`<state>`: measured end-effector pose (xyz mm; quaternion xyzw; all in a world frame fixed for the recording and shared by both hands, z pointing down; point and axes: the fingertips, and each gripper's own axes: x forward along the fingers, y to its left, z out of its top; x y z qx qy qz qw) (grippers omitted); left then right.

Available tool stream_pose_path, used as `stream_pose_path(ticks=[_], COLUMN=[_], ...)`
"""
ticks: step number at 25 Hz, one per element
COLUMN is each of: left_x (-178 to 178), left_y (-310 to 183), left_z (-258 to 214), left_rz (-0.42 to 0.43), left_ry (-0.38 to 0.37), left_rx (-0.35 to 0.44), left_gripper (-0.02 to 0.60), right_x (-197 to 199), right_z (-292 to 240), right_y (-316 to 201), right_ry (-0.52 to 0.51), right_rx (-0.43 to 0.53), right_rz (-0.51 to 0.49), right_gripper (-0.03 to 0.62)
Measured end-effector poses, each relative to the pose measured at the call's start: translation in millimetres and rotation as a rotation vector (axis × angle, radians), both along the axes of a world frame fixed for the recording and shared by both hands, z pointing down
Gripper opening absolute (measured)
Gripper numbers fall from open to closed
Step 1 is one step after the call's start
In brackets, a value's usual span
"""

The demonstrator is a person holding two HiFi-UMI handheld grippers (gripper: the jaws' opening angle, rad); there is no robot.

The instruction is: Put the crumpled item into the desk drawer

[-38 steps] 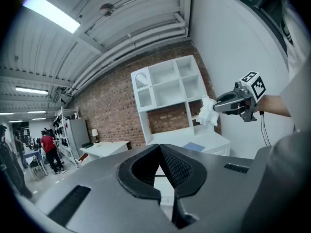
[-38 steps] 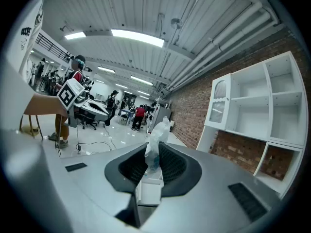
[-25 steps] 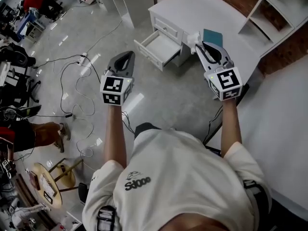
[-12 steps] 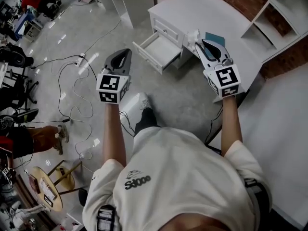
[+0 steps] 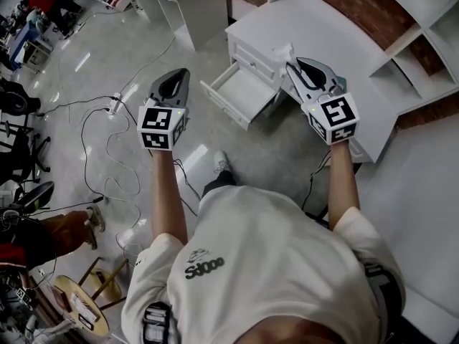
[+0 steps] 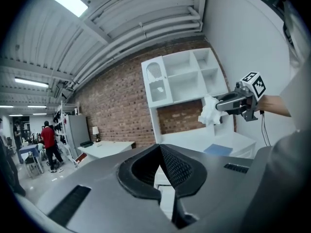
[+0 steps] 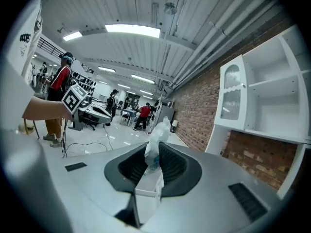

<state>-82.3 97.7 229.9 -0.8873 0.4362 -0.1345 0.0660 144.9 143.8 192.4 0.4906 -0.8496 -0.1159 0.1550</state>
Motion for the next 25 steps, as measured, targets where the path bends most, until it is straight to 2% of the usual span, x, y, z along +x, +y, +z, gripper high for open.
stream_pose_path(ticks=[11, 21, 25], left_x=[-31, -49, -52], left_y=[-126, -201, -232], left_z=[14, 42, 60], left_rz=[0.021, 0.063, 0.03], left_ry=[-0.008, -0.004, 0.012], left_rx=[-0.068, -0.119, -0.155], left_gripper=[0.018, 0.018, 0.017], right_x=[-45, -71, -71], right_z=[11, 45, 64], right_y=[-124, -203, -232], right_ry=[-0.04, -0.006, -0.012], right_rx=[-0.072, -0.174, -0.216], right_rz=[-0.008, 0.004, 0.026], right_gripper=[0.057, 0.055, 0.057])
